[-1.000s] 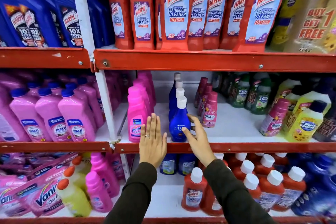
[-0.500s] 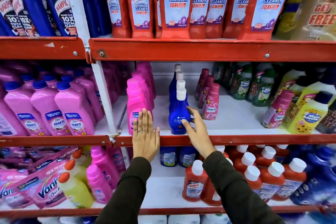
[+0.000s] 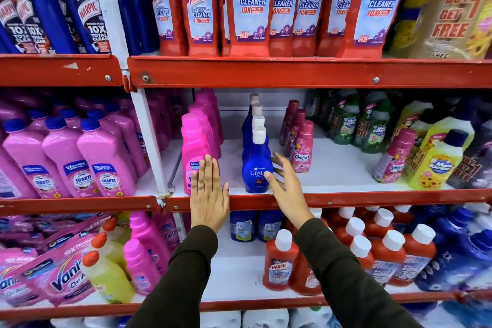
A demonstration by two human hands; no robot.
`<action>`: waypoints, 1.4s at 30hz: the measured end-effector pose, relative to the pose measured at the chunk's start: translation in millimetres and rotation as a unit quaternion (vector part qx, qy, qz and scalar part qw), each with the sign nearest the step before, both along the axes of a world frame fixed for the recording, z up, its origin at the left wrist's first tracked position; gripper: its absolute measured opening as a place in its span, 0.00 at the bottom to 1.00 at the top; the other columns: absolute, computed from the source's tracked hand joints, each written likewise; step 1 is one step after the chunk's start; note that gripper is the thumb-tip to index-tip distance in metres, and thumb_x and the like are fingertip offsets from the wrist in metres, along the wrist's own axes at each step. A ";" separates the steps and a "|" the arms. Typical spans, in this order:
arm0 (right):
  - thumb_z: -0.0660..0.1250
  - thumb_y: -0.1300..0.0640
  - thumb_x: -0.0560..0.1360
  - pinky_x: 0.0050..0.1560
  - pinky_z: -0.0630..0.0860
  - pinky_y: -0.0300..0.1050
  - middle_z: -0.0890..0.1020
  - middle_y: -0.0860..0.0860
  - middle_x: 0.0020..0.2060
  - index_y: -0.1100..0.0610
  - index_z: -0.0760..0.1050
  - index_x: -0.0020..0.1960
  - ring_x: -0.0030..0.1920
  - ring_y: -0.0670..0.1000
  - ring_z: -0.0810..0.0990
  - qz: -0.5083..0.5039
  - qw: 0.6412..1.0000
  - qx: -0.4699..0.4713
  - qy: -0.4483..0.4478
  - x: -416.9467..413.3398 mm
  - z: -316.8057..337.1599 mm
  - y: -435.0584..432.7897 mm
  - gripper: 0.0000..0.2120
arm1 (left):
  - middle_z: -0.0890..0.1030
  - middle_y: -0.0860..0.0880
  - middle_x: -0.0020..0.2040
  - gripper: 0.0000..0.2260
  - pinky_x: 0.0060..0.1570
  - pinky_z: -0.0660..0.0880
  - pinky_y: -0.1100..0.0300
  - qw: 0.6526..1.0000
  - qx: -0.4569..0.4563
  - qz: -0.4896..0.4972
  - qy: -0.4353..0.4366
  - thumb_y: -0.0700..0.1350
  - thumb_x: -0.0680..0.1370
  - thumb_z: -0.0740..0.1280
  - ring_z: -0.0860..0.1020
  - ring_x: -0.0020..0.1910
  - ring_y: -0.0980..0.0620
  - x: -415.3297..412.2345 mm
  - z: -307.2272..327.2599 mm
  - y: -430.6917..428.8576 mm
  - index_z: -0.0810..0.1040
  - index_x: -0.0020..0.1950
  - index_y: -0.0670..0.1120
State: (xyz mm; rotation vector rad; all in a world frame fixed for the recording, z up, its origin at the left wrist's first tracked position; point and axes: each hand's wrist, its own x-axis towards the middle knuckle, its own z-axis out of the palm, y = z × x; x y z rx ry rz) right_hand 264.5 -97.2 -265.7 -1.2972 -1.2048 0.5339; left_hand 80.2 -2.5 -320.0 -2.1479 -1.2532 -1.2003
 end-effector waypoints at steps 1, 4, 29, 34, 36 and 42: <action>0.65 0.56 0.82 0.60 0.75 0.31 0.72 0.45 0.72 0.47 0.64 0.77 0.68 0.36 0.73 -0.012 1.000 0.003 -0.004 2.5 -0.2 -4.6 0.24 | 0.32 0.44 0.84 0.36 0.83 0.36 0.53 1.000 -0.003 0.001 0.000 0.49 0.83 0.52 0.34 0.84 0.49 0.0 0.6 -1.1 0.34 0.83 0.41; 0.65 0.58 0.82 0.69 0.72 0.44 0.72 0.48 0.72 0.47 0.65 0.75 0.70 0.46 0.72 -0.050 0.998 0.015 -0.021 15.4 -1.3 -17.6 0.23 | 0.37 0.44 0.85 0.36 0.83 0.38 0.51 1.000 -0.016 -0.001 -0.010 0.48 0.82 0.53 0.34 0.84 0.49 5.3 1.9 -9.8 0.35 0.84 0.42; 0.69 0.58 0.79 0.80 0.54 0.57 0.56 0.65 0.79 0.66 0.49 0.81 0.80 0.63 0.55 -0.412 0.908 -0.055 -0.046 207.8 40.7 -79.7 0.40 | 0.56 0.36 0.82 0.31 0.84 0.38 0.51 0.999 0.018 -0.043 0.025 0.47 0.83 0.54 0.46 0.85 0.41 102.1 3.7 -45.0 0.49 0.82 0.35; 0.69 0.61 0.79 0.71 0.69 0.57 0.74 0.66 0.68 0.68 0.65 0.72 0.69 0.65 0.73 -0.411 0.907 -0.092 -0.018 237.8 41.1 -72.7 0.25 | 0.59 0.35 0.82 0.31 0.84 0.38 0.52 0.999 0.025 -0.042 0.021 0.47 0.83 0.54 0.48 0.85 0.41 102.9 4.5 -44.3 0.51 0.82 0.34; 0.69 0.60 0.79 0.63 0.73 0.56 0.79 0.66 0.62 0.67 0.70 0.67 0.62 0.65 0.78 -0.398 0.911 -0.110 -0.007 243.3 41.1 -70.4 0.19 | 0.58 0.36 0.83 0.31 0.84 0.37 0.52 0.999 0.025 -0.039 0.025 0.47 0.83 0.54 0.39 0.85 0.46 102.7 4.4 -43.9 0.49 0.82 0.36; 0.70 0.57 0.79 0.61 0.75 0.53 0.82 0.61 0.59 0.63 0.72 0.66 0.58 0.61 0.81 -0.382 0.921 -0.067 -0.031 226.4 39.0 -73.4 0.19 | 0.56 0.37 0.83 0.31 0.84 0.37 0.52 0.999 0.022 -0.028 0.034 0.48 0.83 0.54 0.37 0.85 0.47 103.0 4.3 -44.4 0.49 0.82 0.36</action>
